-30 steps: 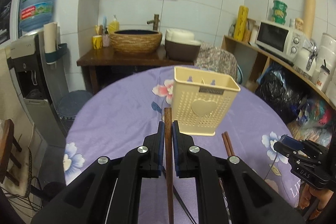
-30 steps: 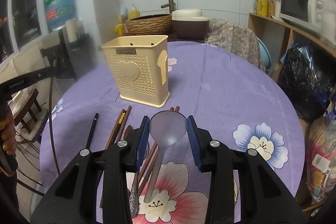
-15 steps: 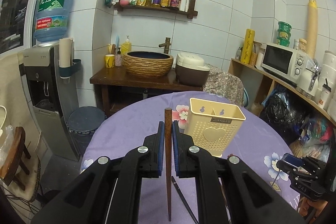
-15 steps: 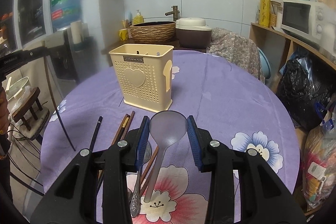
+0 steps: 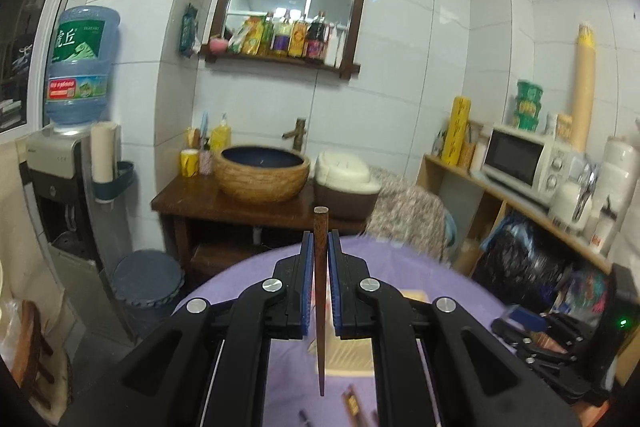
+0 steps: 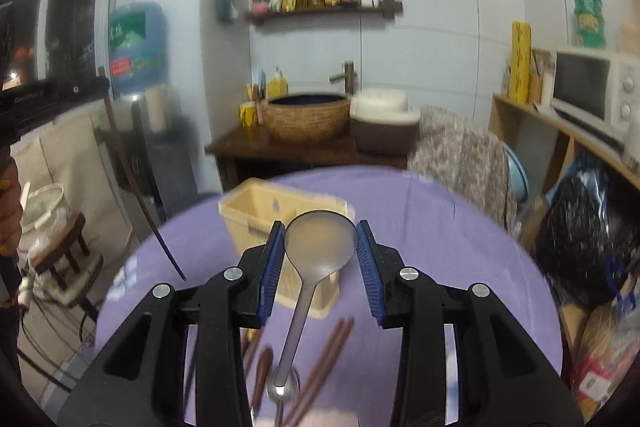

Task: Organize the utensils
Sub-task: 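Lift the chopstick with the left tool while the right tool carries the spoon over the caddy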

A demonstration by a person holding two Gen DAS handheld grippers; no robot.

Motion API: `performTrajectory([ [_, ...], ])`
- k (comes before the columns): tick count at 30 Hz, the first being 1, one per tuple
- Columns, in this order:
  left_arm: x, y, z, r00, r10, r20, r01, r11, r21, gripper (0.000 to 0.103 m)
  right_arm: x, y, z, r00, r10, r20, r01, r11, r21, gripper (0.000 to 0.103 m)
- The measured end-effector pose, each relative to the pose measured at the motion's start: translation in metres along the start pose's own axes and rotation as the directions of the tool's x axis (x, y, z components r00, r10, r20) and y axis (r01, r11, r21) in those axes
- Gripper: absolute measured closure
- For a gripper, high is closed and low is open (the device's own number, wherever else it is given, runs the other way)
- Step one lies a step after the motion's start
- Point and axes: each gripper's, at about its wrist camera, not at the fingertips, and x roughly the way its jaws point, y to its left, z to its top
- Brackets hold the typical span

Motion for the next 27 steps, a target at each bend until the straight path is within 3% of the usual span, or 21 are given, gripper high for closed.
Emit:
performTrajectory([
  [4, 0.007, -0.01, 0.039, 0.996, -0.069, 0.051, 0.071, 0.997, -0.04, 0.094, 0.009, 0.011, 0.053, 0.995, -0.037, 0.095, 0.041, 0.998, -0.042, 0.066],
  [7, 0.021, -0.023, 0.056, 0.994, -0.041, 0.102, 0.044, 0.999, -0.027, 0.094, 0.022, 0.016, 0.082, 0.985, -0.067, 0.162, 0.075, 0.996, -0.044, 0.066],
  [10, 0.044, -0.04, 0.053, 0.992, -0.004, 0.124, 0.003, 1.0, 0.009, 0.094, 0.045, 0.022, 0.094, 0.981, -0.093, 0.168, 0.104, 0.993, -0.055, 0.066],
  [18, 0.092, -0.044, -0.003, 1.0, 0.014, 0.025, -0.015, 0.999, 0.044, 0.094, 0.102, 0.028, 0.043, 0.988, -0.126, 0.085, 0.134, 0.986, -0.096, 0.066],
  [27, 0.112, -0.032, -0.056, 0.994, 0.003, -0.107, 0.0, 0.999, 0.033, 0.094, 0.116, 0.035, -0.009, 0.993, -0.12, 0.017, 0.121, 0.983, -0.14, 0.066],
])
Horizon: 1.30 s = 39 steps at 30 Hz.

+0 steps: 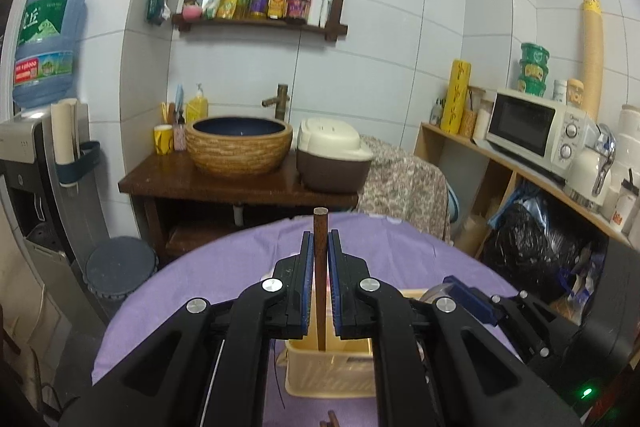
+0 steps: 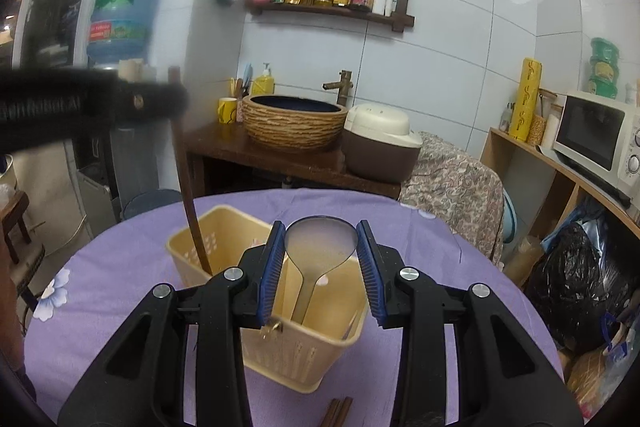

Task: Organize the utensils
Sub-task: 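Lift the chopstick with the left tool while the right tool carries the spoon over the caddy, then open the left tool over the caddy while the right tool releases the spoon into it, then move both tools back down toward the remaining utensils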

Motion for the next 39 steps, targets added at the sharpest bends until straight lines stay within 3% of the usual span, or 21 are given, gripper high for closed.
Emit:
performTrajectory([
  [11, 0.014, 0.001, -0.016, 0.999, -0.001, -0.053, 0.001, 1.0, -0.009, 0.094, 0.007, 0.002, -0.011, 1.0, 0.013, -0.028, -0.012, 1.0, 0.008, 0.065],
  [14, 0.009, -0.003, -0.015, 0.999, 0.001, -0.047, -0.001, 1.0, 0.014, 0.094, 0.006, 0.001, -0.013, 1.0, 0.007, -0.026, -0.006, 1.0, 0.008, 0.046],
  [16, 0.004, -0.006, -0.015, 0.999, 0.006, -0.036, -0.005, 0.999, 0.035, 0.085, 0.002, 0.001, -0.015, 1.0, -0.001, -0.013, 0.001, 1.0, 0.006, 0.043],
  [18, -0.003, -0.005, -0.017, 1.0, 0.019, -0.02, -0.018, 0.999, 0.039, 0.05, -0.001, 0.0, -0.017, 1.0, -0.005, -0.012, 0.005, 1.0, 0.008, 0.041],
  [22, -0.019, 0.0, -0.023, 0.999, 0.034, 0.006, -0.035, 0.999, 0.011, 0.04, -0.016, -0.006, -0.021, 1.0, -0.014, 0.018, 0.014, 1.0, 0.028, 0.029],
  [27, -0.043, 0.009, -0.037, 0.999, 0.049, 0.005, -0.049, 0.999, -0.018, 0.016, -0.047, -0.011, -0.028, 0.998, -0.037, 0.054, 0.036, 0.999, 0.027, 0.019],
  [32, -0.066, 0.02, -0.062, 0.997, 0.071, -0.041, -0.072, 0.997, -0.018, 0.006, -0.082, -0.014, -0.043, 0.998, -0.042, 0.049, 0.04, 0.999, 0.025, 0.012],
  [39, -0.084, 0.044, -0.113, 0.976, 0.155, -0.153, -0.16, 0.987, -0.023, 0.005, -0.105, -0.022, -0.099, 0.992, -0.046, -0.119, 0.052, 0.997, 0.049, 0.012],
])
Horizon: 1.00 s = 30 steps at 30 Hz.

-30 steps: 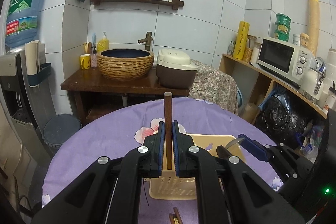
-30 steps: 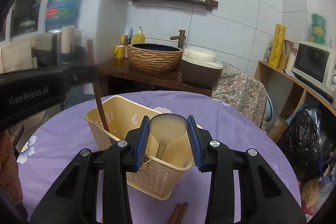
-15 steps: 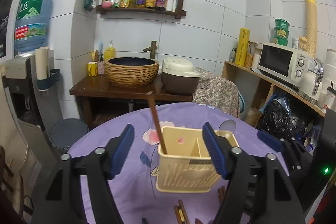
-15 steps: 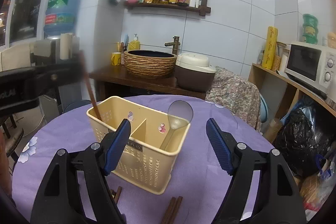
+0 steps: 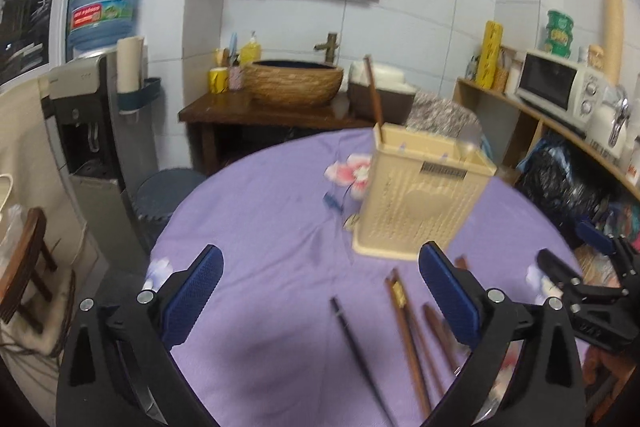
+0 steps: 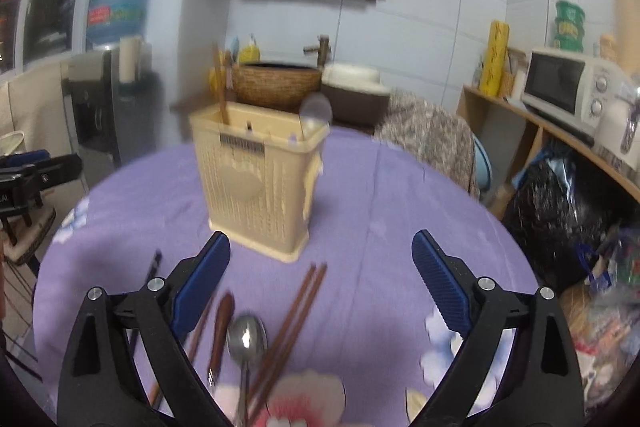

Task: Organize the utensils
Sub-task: 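Move both tools back down toward the remaining utensils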

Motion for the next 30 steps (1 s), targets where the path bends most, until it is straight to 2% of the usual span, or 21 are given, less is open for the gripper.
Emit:
performTrajectory([
  [5, 0.007, 0.01, -0.038, 0.995, 0.013, -0.098, -0.014, 1.0, -0.012, 0.006, 0.007, -0.007, -0.043, 0.99, -0.016, -0.143, 0.021, 0.999, 0.031, 0.012],
  [11, 0.012, 0.008, -0.067, 0.986, 0.01, -0.169, -0.013, 1.0, -0.012, 0.017, 0.01, -0.006, -0.078, 0.975, -0.001, -0.224, 0.012, 0.999, 0.048, 0.012],
  [18, 0.022, -0.005, -0.085, 0.974, -0.009, -0.227, 0.014, 1.0, 0.019, 0.029, 0.015, -0.002, -0.088, 0.968, 0.001, -0.252, 0.012, 0.999, 0.047, 0.012],
  [30, 0.031, -0.021, -0.098, 0.961, 0.004, -0.275, 0.013, 0.998, 0.061, 0.031, 0.046, 0.013, -0.096, 0.922, -0.039, -0.386, 0.042, 0.999, -0.001, 0.012],
])
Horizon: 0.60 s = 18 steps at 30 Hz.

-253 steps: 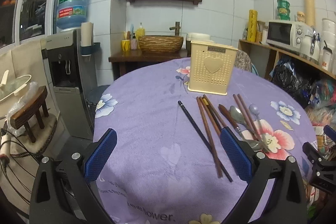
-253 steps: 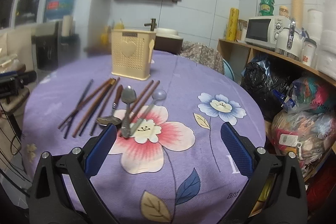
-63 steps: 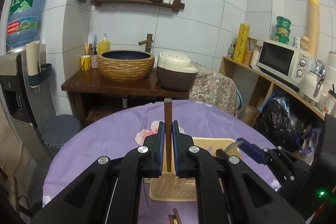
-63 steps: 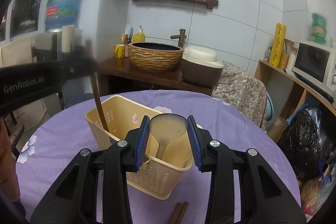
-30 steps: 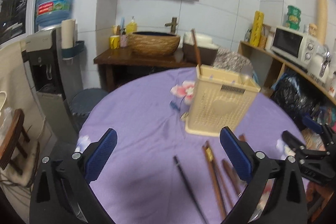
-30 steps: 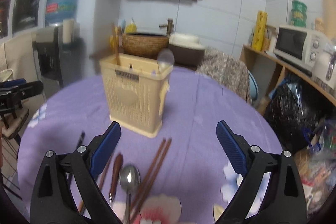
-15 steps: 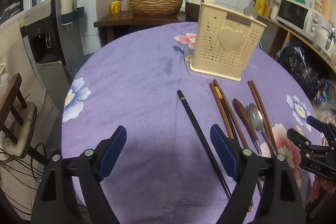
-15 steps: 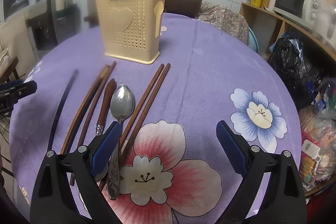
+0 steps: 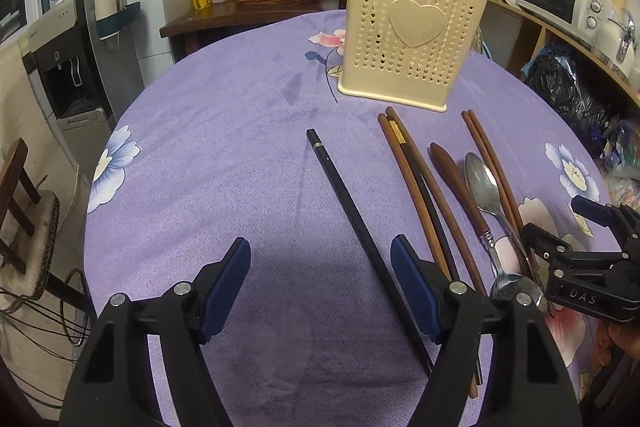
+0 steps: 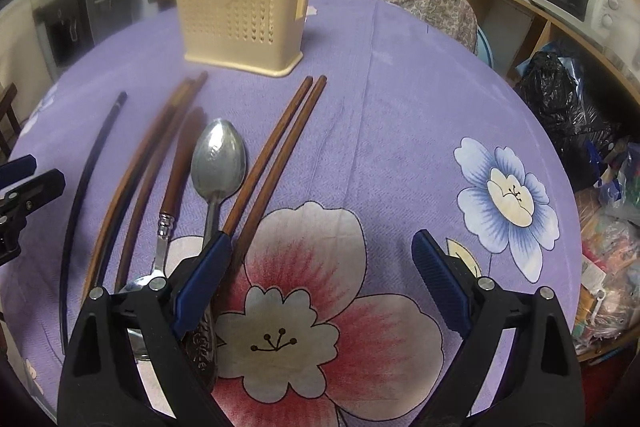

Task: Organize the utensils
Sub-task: 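Move both tools back down toward the remaining utensils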

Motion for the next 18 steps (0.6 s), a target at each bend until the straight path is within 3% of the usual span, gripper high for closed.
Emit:
performTrajectory([
  [7, 0.003, -0.003, -0.003, 1.0, 0.0, -0.013, 0.0, 1.0, -0.003, 0.031, 0.001, 0.011, 0.002, 0.998, -0.046, -0.045, 0.044, 0.998, -0.052, 0.012],
  [13, 0.002, -0.005, -0.007, 1.0, -0.005, -0.023, 0.005, 1.0, -0.007, 0.031, -0.001, -0.014, -0.004, 0.991, -0.119, -0.067, 0.115, 0.992, -0.052, 0.012],
  [18, 0.006, -0.019, -0.008, 0.999, -0.005, -0.038, 0.006, 1.0, 0.022, 0.032, -0.002, -0.023, -0.009, 0.995, -0.091, -0.044, 0.09, 0.996, -0.023, 0.012],
])
